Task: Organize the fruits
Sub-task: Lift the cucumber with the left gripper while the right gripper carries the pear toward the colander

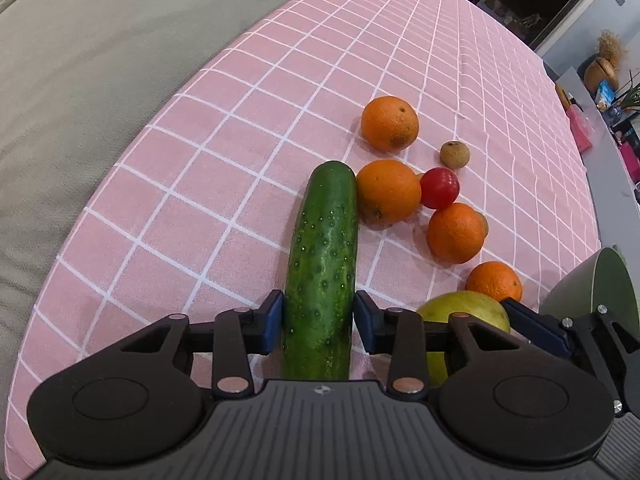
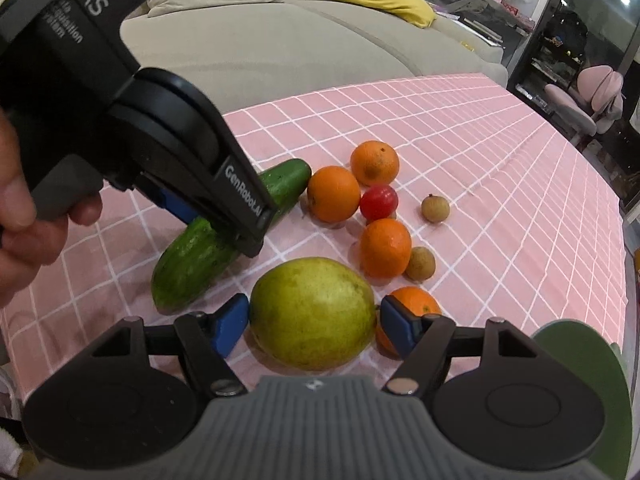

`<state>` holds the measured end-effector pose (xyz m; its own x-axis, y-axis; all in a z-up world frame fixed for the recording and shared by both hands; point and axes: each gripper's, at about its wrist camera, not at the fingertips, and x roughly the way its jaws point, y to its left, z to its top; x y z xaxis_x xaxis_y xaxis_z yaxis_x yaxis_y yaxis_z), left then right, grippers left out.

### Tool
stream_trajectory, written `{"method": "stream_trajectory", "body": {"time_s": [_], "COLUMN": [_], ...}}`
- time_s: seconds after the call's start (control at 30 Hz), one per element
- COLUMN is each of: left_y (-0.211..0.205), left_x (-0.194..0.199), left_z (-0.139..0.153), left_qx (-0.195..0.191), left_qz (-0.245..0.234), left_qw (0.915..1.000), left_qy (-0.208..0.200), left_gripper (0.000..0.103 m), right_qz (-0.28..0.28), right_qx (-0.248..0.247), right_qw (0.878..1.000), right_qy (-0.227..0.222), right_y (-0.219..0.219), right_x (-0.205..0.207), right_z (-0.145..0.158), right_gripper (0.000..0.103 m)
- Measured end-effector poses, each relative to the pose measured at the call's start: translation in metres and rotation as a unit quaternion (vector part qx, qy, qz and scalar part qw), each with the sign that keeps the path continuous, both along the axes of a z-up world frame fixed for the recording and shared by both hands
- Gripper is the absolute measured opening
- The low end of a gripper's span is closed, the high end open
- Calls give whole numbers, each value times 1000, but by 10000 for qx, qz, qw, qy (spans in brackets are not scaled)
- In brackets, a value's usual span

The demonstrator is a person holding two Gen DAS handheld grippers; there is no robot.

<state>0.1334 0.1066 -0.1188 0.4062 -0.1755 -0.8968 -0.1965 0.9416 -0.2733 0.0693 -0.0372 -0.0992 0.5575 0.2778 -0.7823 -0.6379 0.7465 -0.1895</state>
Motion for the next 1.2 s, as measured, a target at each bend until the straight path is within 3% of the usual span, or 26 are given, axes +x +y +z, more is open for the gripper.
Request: {"method": "stream_trajectory", "body": {"time_s": [0.47,0.57,0.83,1.0,1.2], "left_y": [0,-2,-4,5,16], "left_x": [3,3,-3,-13,-32], "left_z": [-2,-1,4,16,34], "left_qx": [23,36,159,-134,-768], "left_qz": [30,-22,-32,153,498], "left_qw": [10000,10000,9998,9998,9957], "left_qy": [-11,-27,-69,-73,-116], "left_gripper": [47,42,41,41,41], "right_qz": [-233,-252,-216,-160,-181], "right_qx": [15,-142,-105,2,211], "right_qw": [9997,9993,9990,9990,9988], "right_qy": [-83,-246,-365,-428,-398], "right_y": [9,13,10,5,-8], "right_x": [22,21,12,-1,-13], "right_z": [-16,-17,-8,8,31], "right_gripper": [78,71,70,70,70]}}
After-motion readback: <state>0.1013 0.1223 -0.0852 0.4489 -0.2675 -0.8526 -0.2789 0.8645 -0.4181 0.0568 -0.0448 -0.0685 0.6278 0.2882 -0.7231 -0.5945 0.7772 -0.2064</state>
